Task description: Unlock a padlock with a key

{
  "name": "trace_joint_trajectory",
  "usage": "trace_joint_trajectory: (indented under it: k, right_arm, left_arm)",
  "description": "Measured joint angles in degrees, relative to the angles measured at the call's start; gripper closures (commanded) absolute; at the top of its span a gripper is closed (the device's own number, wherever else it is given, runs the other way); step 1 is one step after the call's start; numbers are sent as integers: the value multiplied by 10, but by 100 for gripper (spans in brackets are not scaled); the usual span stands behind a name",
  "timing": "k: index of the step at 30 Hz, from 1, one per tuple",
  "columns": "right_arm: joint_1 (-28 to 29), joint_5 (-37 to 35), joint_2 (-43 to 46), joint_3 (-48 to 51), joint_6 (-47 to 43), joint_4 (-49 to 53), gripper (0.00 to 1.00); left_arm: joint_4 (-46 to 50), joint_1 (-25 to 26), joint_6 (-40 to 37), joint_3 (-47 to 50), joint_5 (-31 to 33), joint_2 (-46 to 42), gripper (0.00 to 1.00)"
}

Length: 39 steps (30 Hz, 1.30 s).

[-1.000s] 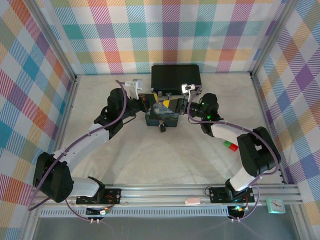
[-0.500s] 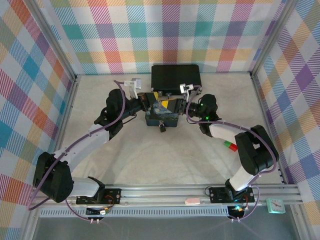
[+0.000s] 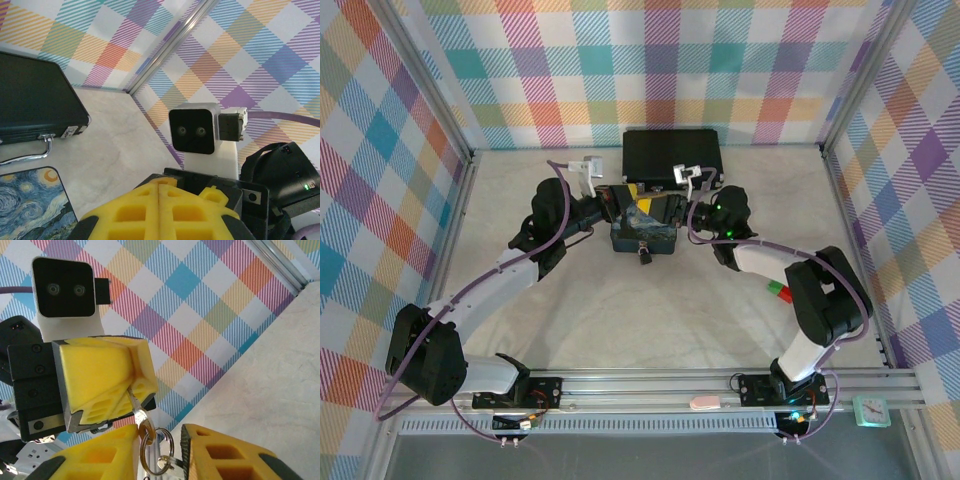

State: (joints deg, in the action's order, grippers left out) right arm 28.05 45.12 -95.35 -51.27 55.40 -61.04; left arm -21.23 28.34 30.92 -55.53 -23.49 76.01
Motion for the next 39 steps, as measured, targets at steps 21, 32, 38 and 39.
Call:
trace_joint_trajectory:
  k: [21, 32, 38, 39]
  right_arm:
    - [2, 6, -37, -17, 50, -66, 100]
    - [5, -26, -18, 0, -44, 54, 100]
    - [21, -84, 46, 16, -169, 221, 100]
    - [24, -99, 59, 17, -191, 254, 100]
  left_arm:
    - [-32, -4, 30, 19, 2, 2, 100]
    - [-32, -39, 73, 46, 16, -4, 18]
    - [-29, -57, 102, 83, 25, 17, 20]
    - [-25, -56, 102, 87, 26, 26, 21]
